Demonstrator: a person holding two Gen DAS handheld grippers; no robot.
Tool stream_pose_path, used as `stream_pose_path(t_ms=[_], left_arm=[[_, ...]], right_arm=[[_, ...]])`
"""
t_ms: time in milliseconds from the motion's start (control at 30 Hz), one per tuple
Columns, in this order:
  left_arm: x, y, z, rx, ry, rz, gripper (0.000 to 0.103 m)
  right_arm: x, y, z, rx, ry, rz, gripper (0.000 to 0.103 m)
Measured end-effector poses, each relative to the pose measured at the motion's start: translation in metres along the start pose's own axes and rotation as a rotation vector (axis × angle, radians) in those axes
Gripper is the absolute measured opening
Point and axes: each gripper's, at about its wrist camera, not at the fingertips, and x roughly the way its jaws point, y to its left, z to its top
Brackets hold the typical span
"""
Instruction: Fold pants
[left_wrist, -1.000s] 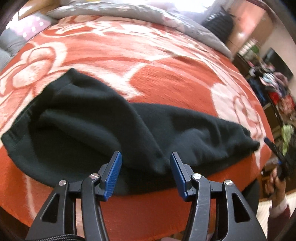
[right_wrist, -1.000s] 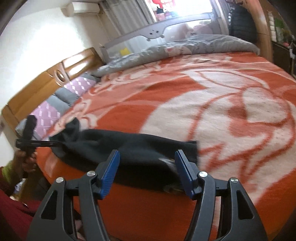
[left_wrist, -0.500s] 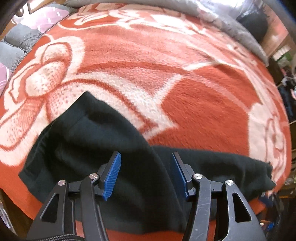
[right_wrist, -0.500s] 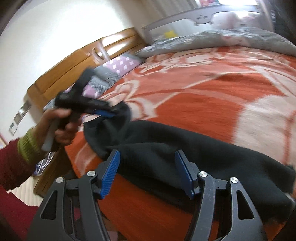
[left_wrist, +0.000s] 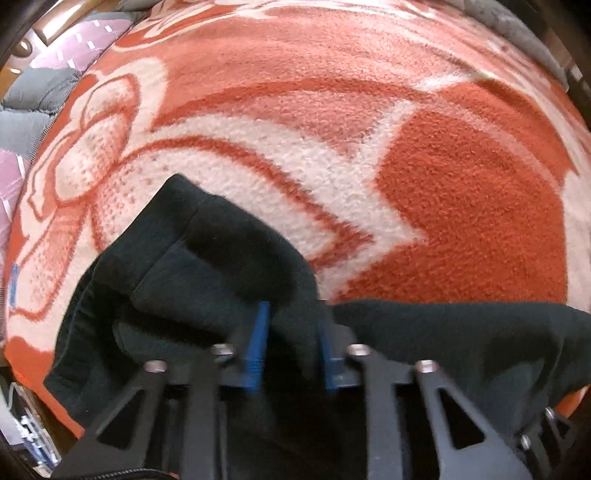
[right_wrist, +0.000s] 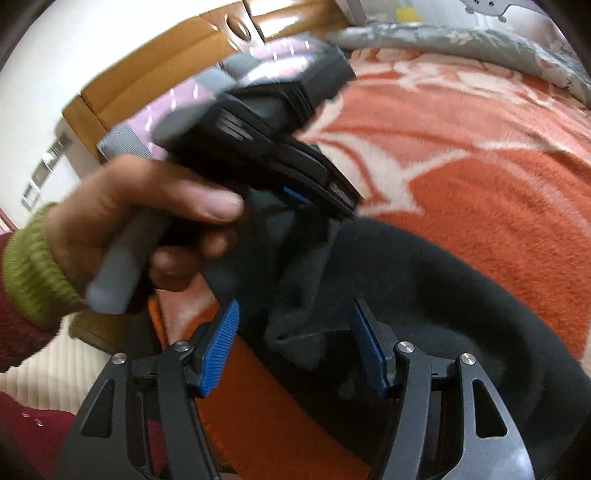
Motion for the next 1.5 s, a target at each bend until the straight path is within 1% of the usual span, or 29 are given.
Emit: stream_pose_path(t_ms=[33,67,133,167,200,267,333,433,500,567,667,833,1067,1267,1367,1433,1467,1500], left_arm=[[-0.005,0.007,-0.004,-0.012,-0.021,-0.026,0.012],[-0.008,0.011,-0.006,-0.019,-0.035,-0.041,0.01],[-0.021,0.022,-0.014,-0.045,-0.084,-0.092,0.008],[-0.029,0.028,-0.019,-0.061,-0.116,-0.128,0.008],[-0.038,0.035,-0.024,-0.08,-0.153,-0.161,0.008],[-0.061,0.054,-0.038,-0.127,-0.244,-0.22,0.007],[-0.08,0.071,-0.052,-0.178,-0.321,-0.276,0.007],[-0.106,0.102,-0.08,-0.283,-0.453,-0.392,0.006],[-0.112,0.123,-0.103,-0.344,-0.51,-0.454,0.005],[-0.112,0.134,-0.118,-0.38,-0.536,-0.48,0.005],[-0.101,0.15,-0.142,-0.429,-0.535,-0.511,0.005],[-0.072,0.167,-0.166,-0.487,-0.489,-0.517,0.005],[-0.038,0.174,-0.182,-0.512,-0.433,-0.521,0.005],[-0.026,0.173,-0.194,-0.512,-0.414,-0.528,0.006],[-0.02,0.176,-0.197,-0.523,-0.393,-0.525,0.008],[-0.017,0.18,-0.2,-0.547,-0.378,-0.527,0.015],[-0.017,0.183,-0.201,-0.564,-0.373,-0.522,0.016],[-0.018,0.186,-0.201,-0.577,-0.37,-0.518,0.018]], right_arm=[[0.005,-0.001,-0.001,0.002,0.012,-0.002,0.062],[0.01,-0.001,-0.002,0.003,0.025,-0.002,0.059],[0.014,-0.003,-0.002,-0.001,0.038,-0.009,0.026],[0.014,-0.003,-0.002,-0.003,0.04,-0.006,0.018],[0.011,-0.001,-0.001,-0.013,0.032,-0.003,0.007],[0.002,0.003,0.002,-0.045,-0.002,-0.032,0.007],[-0.012,0.009,0.011,-0.074,-0.057,-0.064,0.007],[-0.034,0.016,0.023,-0.112,-0.15,-0.068,0.007],[-0.039,0.023,0.026,-0.143,-0.17,-0.071,0.007],[-0.036,0.029,0.024,-0.174,-0.158,-0.078,0.007],[-0.026,0.035,0.014,-0.195,-0.125,-0.057,0.007],[0.0,0.048,-0.001,-0.254,-0.051,-0.098,0.007],[0.014,0.051,-0.008,-0.302,0.004,-0.147,0.007],[0.016,0.055,-0.011,-0.313,0.031,-0.157,0.007],[0.019,0.054,-0.01,-0.305,0.052,-0.153,0.012],[0.018,0.055,-0.011,-0.294,0.058,-0.154,0.015],[0.016,0.056,-0.011,-0.291,0.056,-0.155,0.016],[0.013,0.056,-0.01,-0.283,0.053,-0.148,0.02]])
